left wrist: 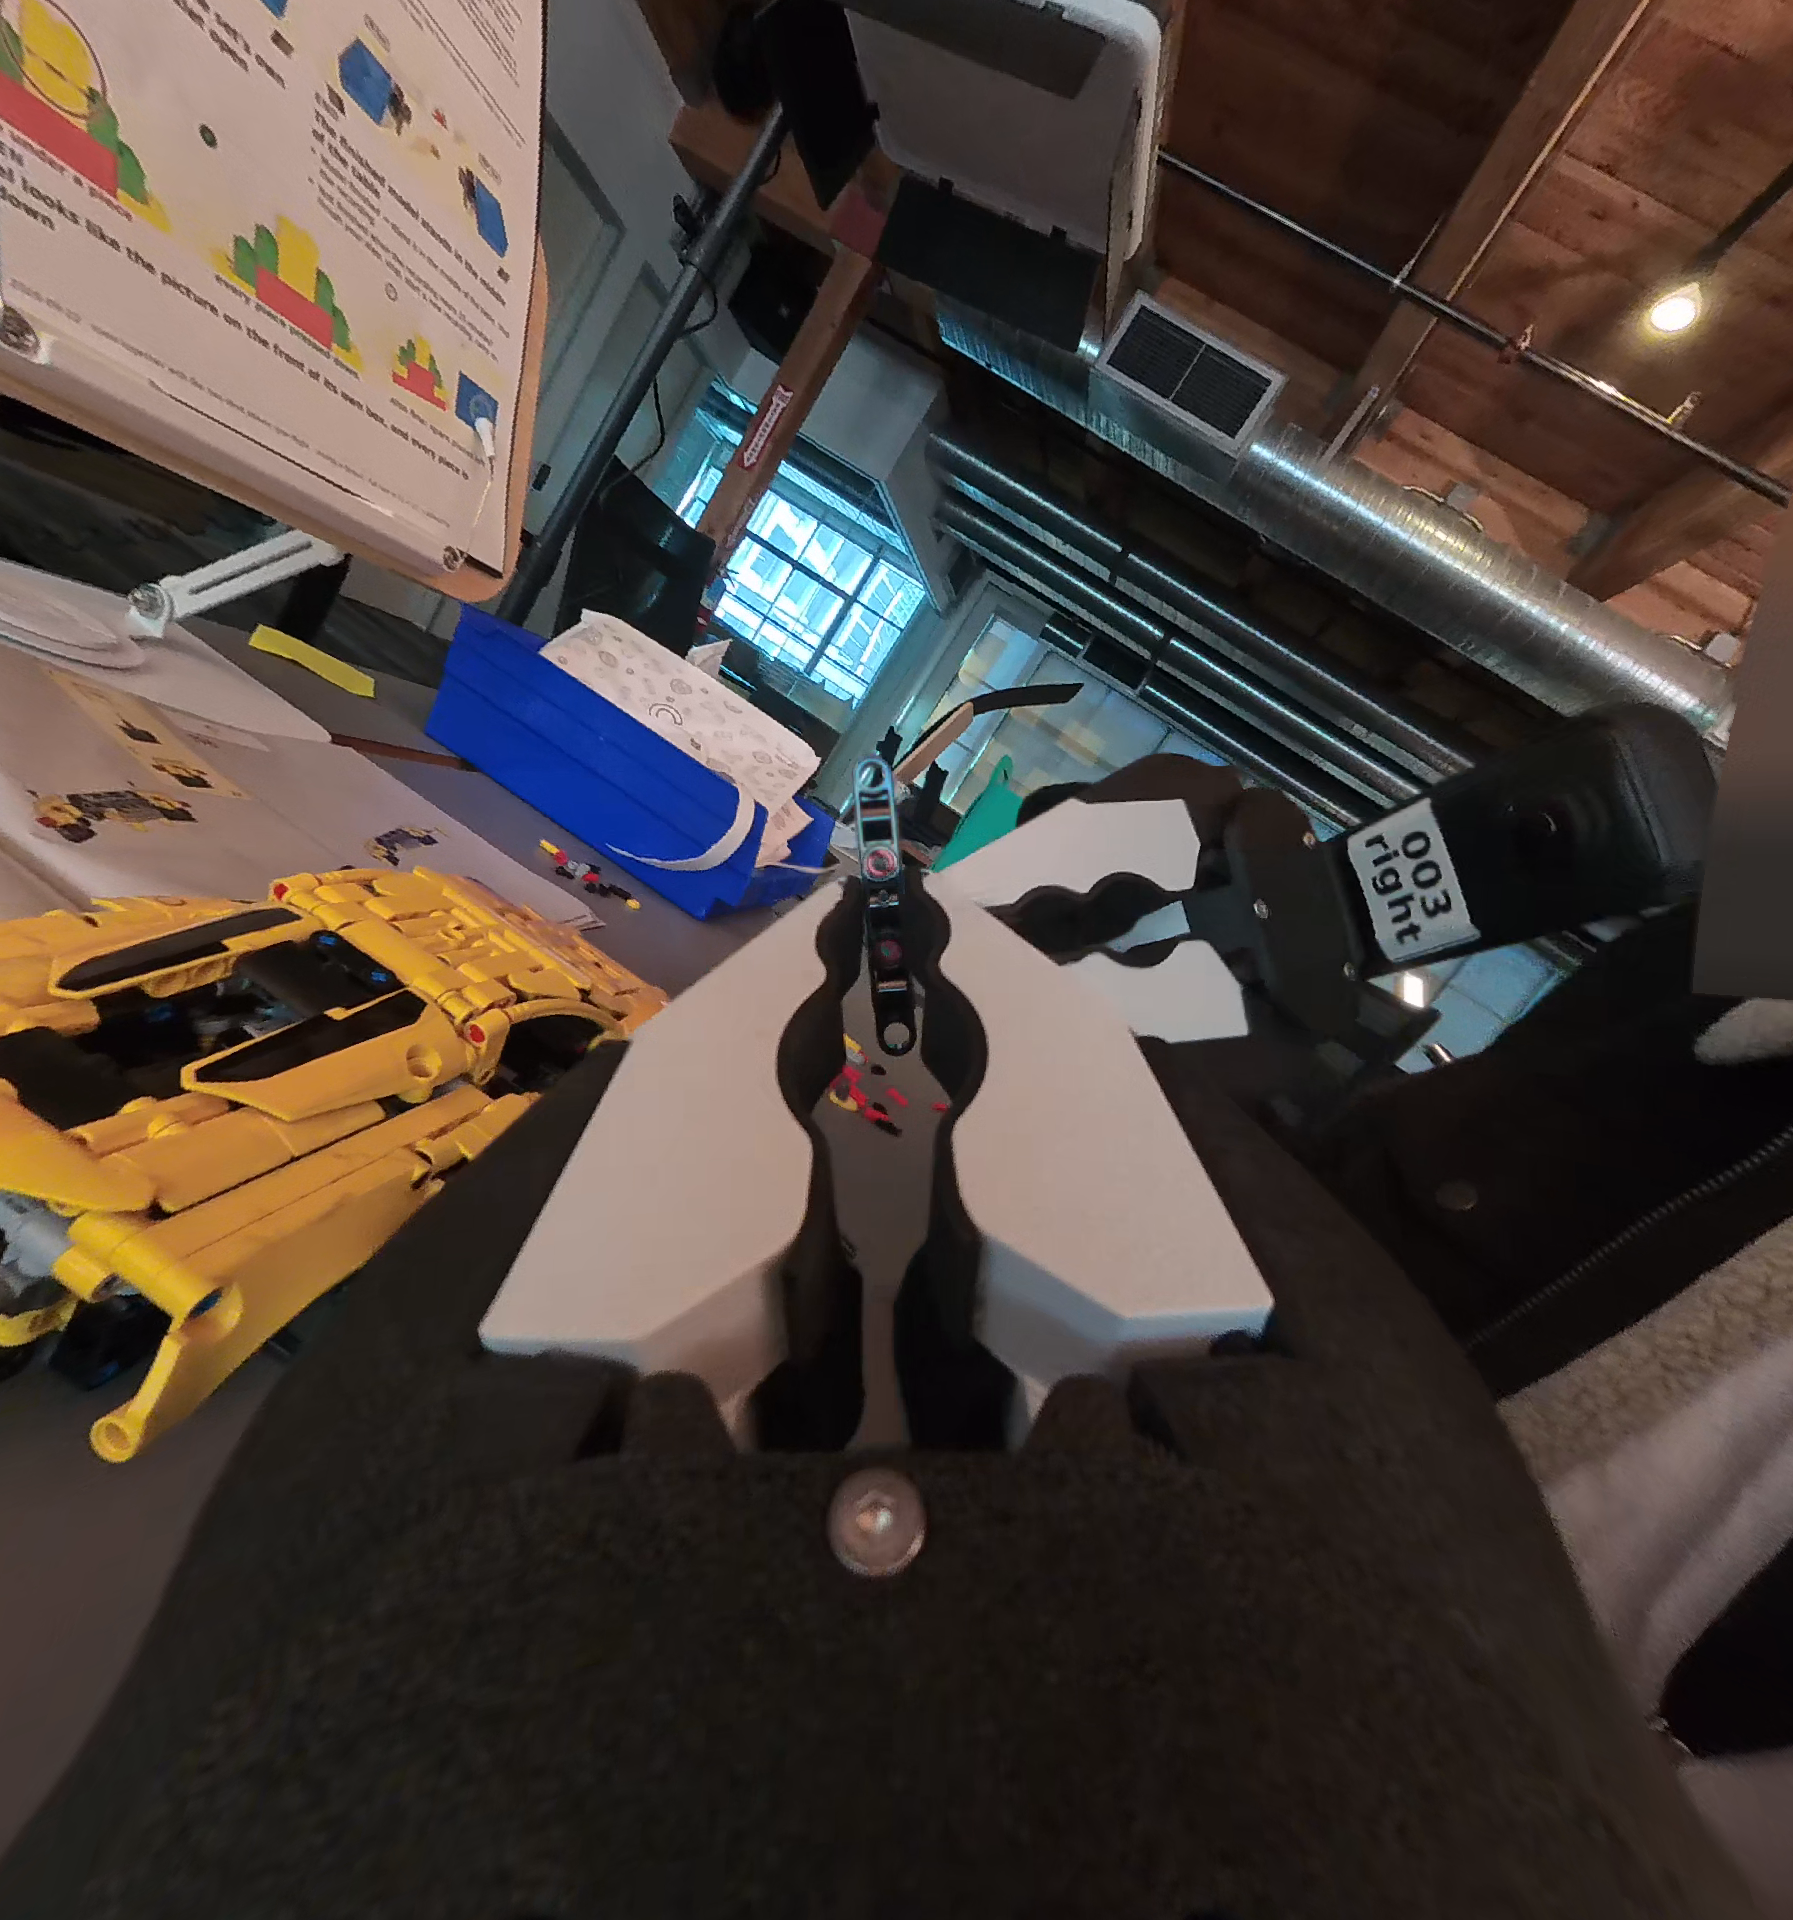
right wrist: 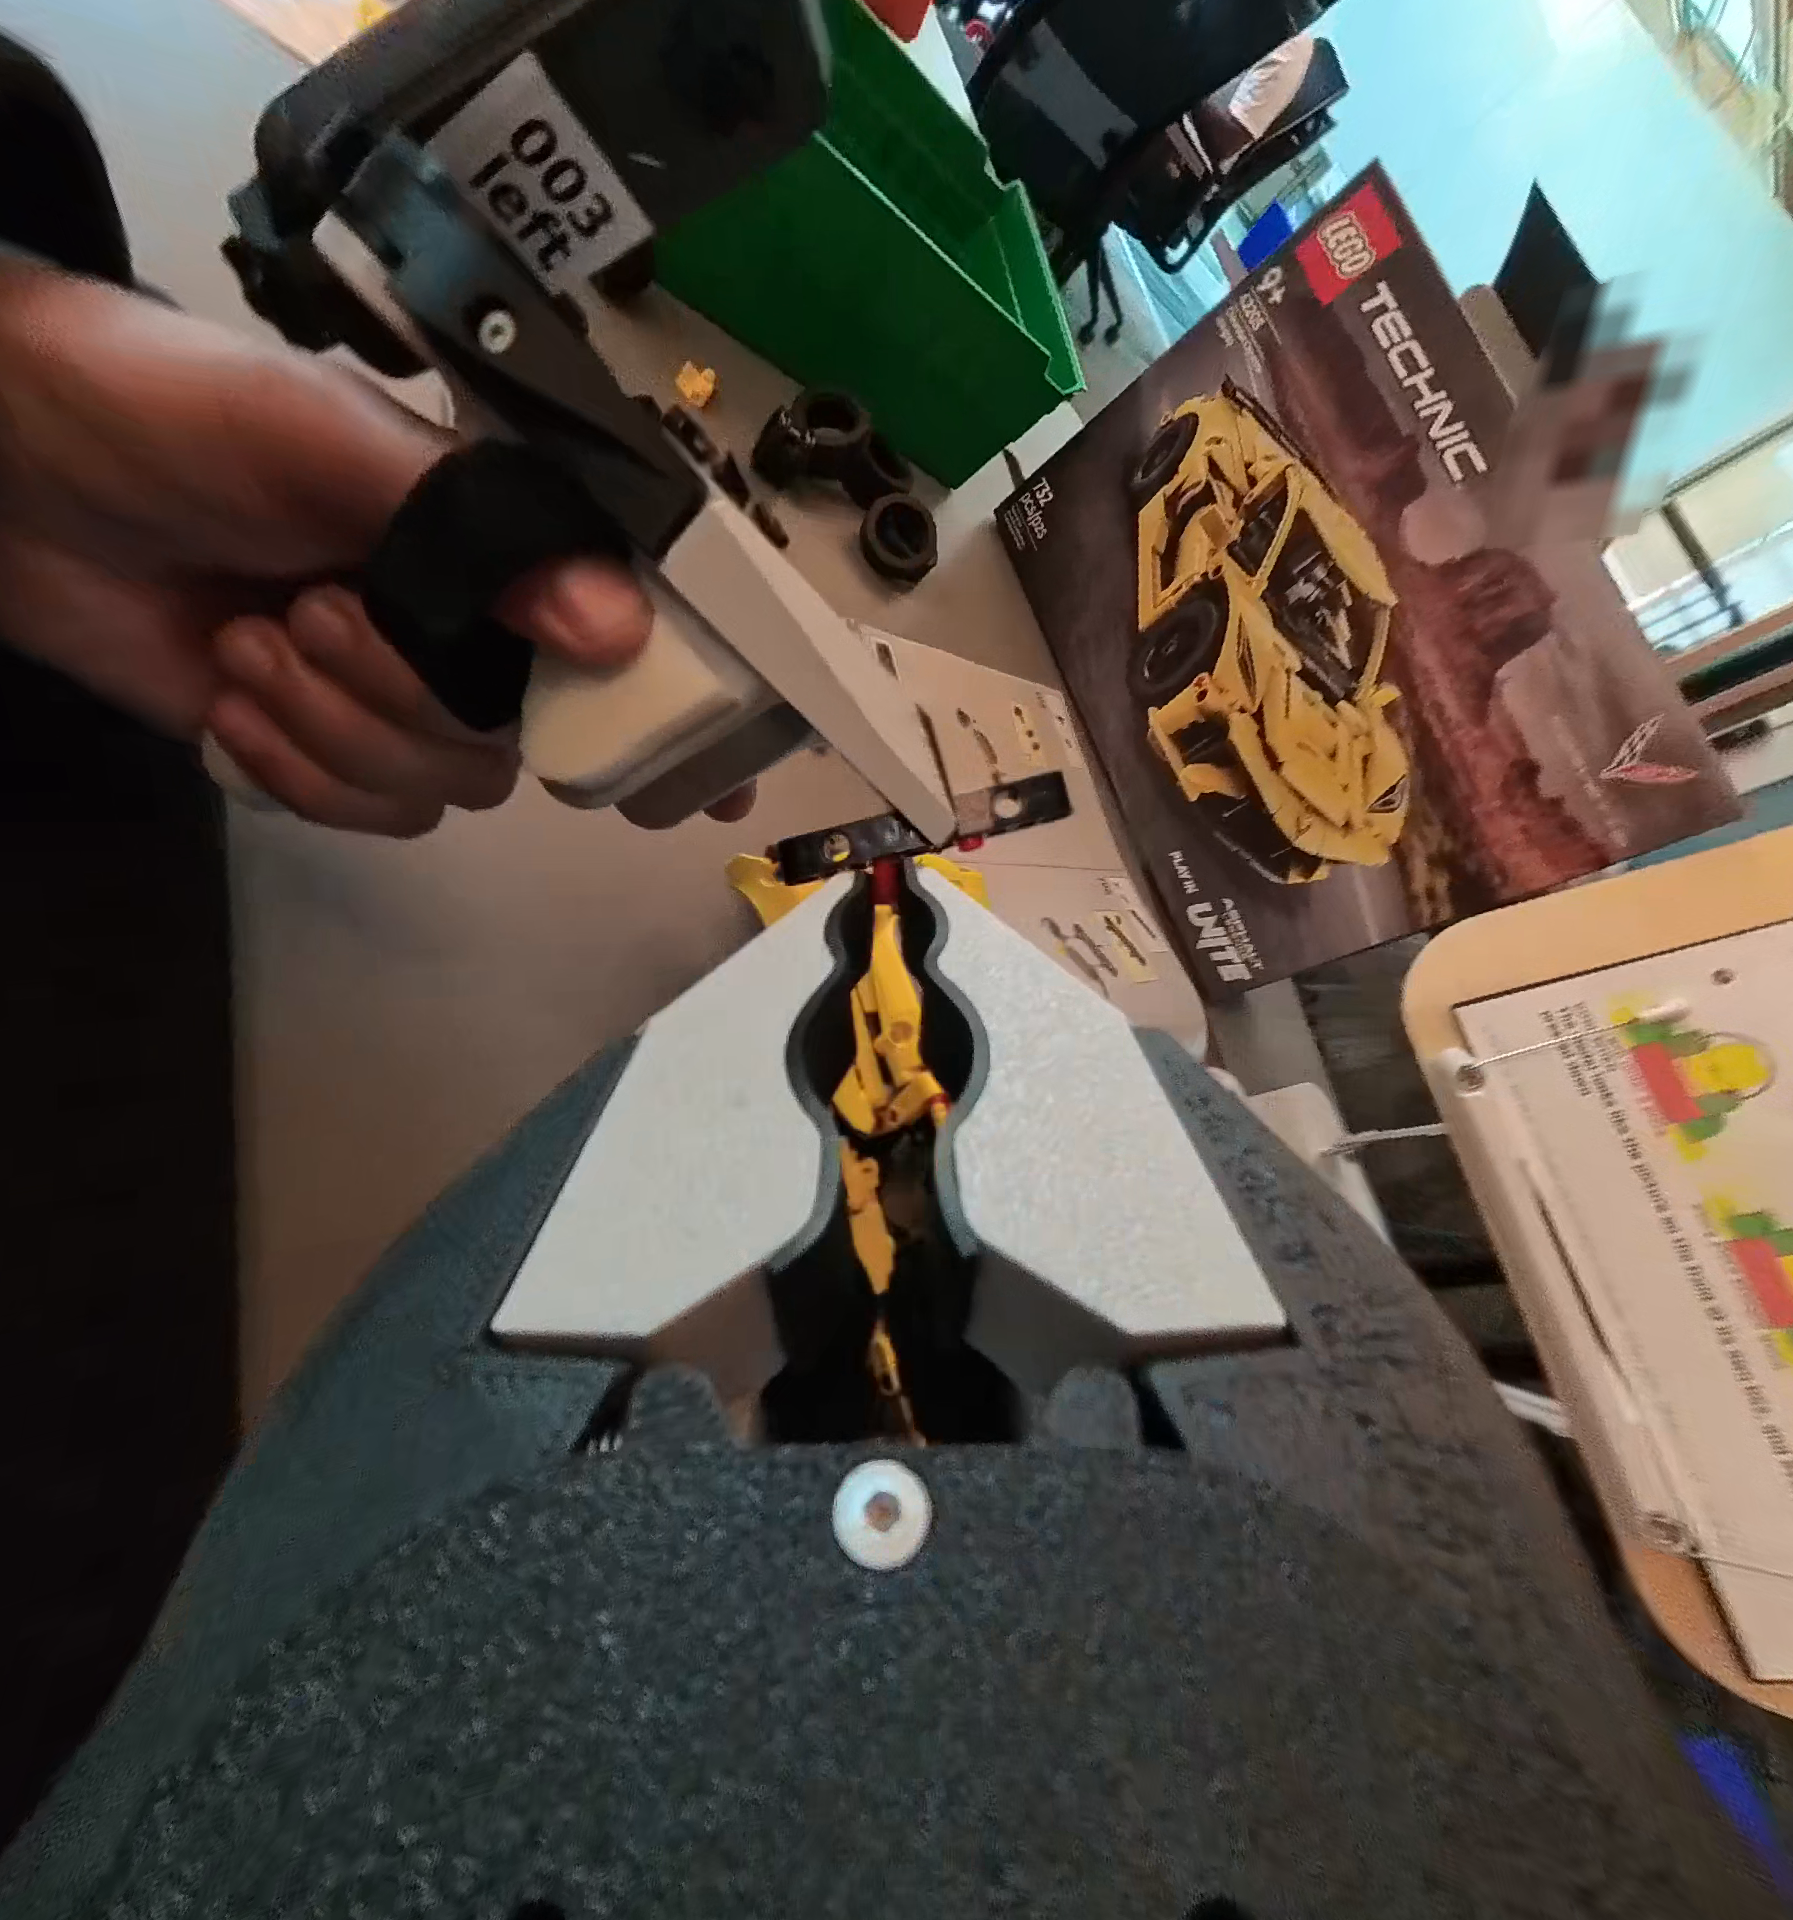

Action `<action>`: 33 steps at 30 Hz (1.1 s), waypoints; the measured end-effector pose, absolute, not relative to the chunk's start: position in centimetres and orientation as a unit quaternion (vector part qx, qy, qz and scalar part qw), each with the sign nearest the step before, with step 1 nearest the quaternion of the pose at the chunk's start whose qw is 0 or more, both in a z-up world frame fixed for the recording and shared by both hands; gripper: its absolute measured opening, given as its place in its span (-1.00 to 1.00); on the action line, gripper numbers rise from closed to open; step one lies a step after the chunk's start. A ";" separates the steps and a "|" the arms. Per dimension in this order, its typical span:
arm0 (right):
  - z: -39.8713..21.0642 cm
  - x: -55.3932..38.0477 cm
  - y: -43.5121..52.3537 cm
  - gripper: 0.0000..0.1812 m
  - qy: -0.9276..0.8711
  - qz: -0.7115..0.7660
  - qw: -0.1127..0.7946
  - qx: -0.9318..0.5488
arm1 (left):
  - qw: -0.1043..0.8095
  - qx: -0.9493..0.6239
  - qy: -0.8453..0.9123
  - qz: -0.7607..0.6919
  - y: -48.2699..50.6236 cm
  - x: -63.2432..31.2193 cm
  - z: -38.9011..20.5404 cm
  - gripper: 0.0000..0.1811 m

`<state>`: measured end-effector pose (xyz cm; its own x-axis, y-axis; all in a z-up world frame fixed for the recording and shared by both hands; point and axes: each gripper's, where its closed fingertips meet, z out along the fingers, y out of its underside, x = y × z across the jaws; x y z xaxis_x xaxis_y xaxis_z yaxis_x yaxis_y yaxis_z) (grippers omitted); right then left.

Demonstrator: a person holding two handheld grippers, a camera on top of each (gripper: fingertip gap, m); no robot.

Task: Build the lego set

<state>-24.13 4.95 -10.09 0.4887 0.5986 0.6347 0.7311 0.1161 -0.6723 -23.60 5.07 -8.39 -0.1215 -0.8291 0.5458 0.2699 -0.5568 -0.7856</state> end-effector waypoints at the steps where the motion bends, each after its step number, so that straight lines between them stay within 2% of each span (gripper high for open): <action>1: -10.1 -24.2 5.0 -0.97 -0.495 -0.049 0.553 -0.669 | 0.397 -0.537 0.261 -0.697 5.1 -23.6 -8.4 -0.92; 7: -10.4 -24.2 5.2 -0.97 -0.482 -0.031 0.544 -0.686 | 0.410 -0.547 0.266 -0.680 5.3 -23.4 -8.7 -0.92; 13: -11.5 -23.8 5.6 -0.96 -0.502 -0.070 0.538 -0.674 | 0.360 -0.571 0.247 -0.695 5.8 -23.1 -9.9 -0.92; 20: -11.7 -23.7 5.5 -0.96 -0.481 0.000 0.522 -0.705 | 0.349 -0.572 0.241 -0.702 5.9 -23.1 -10.0 -0.92; 33: -11.6 -23.4 5.2 -0.96 -0.537 -0.083 0.518 -0.660 | 0.344 -0.568 0.251 -0.704 5.4 -22.8 -10.0 -0.92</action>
